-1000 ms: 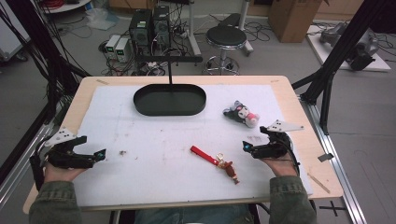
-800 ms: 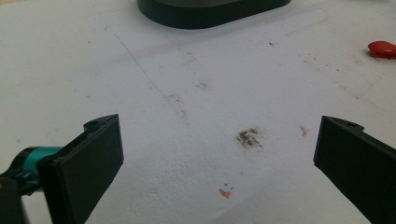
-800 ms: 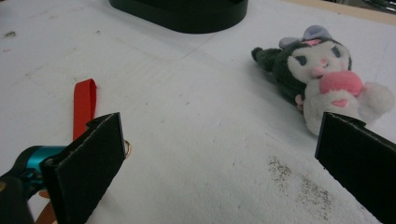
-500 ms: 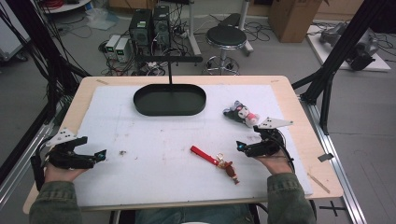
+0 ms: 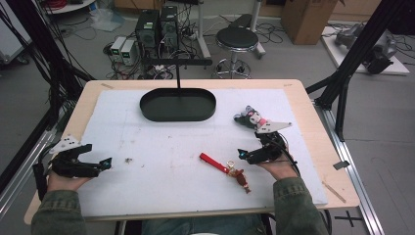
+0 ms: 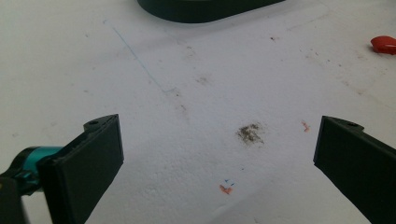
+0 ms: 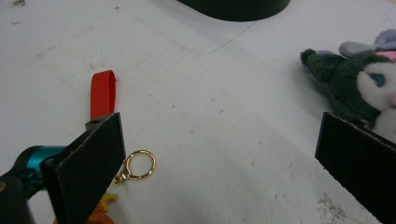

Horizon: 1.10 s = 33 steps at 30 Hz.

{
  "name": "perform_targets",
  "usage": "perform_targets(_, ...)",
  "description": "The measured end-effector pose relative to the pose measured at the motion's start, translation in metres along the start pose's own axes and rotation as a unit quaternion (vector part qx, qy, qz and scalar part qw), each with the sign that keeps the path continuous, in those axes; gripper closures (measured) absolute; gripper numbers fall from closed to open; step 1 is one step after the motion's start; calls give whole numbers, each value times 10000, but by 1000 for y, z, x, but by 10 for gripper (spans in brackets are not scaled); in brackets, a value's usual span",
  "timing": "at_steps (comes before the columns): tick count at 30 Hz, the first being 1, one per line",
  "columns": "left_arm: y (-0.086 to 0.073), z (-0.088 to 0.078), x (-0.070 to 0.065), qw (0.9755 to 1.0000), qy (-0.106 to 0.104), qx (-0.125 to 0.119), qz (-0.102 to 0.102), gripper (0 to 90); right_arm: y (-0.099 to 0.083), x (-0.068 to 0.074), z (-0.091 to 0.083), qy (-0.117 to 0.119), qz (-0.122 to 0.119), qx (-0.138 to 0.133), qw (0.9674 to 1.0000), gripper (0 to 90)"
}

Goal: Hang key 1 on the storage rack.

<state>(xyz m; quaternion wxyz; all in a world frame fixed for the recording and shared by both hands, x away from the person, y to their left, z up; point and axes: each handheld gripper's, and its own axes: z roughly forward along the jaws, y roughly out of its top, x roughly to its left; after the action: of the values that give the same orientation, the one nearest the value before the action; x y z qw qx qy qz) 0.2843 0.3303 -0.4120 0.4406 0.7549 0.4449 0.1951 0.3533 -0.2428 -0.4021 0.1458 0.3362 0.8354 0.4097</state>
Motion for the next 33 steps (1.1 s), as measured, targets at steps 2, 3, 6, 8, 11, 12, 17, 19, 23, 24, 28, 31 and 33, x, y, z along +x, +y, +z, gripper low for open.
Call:
perform_targets(2,0,0,0,10000,-20,3,-7,20,3,2,2,10,-34,53,10000,6)
perform_targets(3,0,0,0,10000,-30,16,5,20,6,3,4,24,-85,108,9999,6)
perform_targets(6,0,0,0,10000,-35,20,3,20,9,5,6,40,-105,159,9998,6)
perform_targets(8,0,0,0,10000,-30,27,7,20,14,7,9,89,-144,192,9997,6)
perform_targets(11,0,0,0,10000,-21,37,11,20,18,10,12,123,-189,247,9994,6)
perform_targets(12,0,0,-1,10000,-29,41,4,20,19,11,14,138,-184,274,9994,6)
perform_targets(17,0,1,-1,10000,-17,56,14,20,26,16,20,216,-276,360,9987,6)
perform_targets(19,0,1,-1,10000,-20,59,16,20,29,19,22,262,-322,430,9982,6)
perform_targets(23,0,1,-1,10000,-42,68,27,20,34,23,27,306,-414,449,9977,6)
perform_targets(24,0,1,-1,10000,-39,71,28,20,35,24,28,335,-404,471,9975,6)
perform_targets(28,0,1,-1,10000,-49,79,30,20,38,25,34,368,-443,532,9969,6)
perform_targets(31,0,2,-1,9999,-55,92,45,20,40,28,37,410,-468,590,9963,6)
perform_targets(33,0,2,-1,9999,-61,94,45,20,42,30,41,427,-479,619,9960,6)
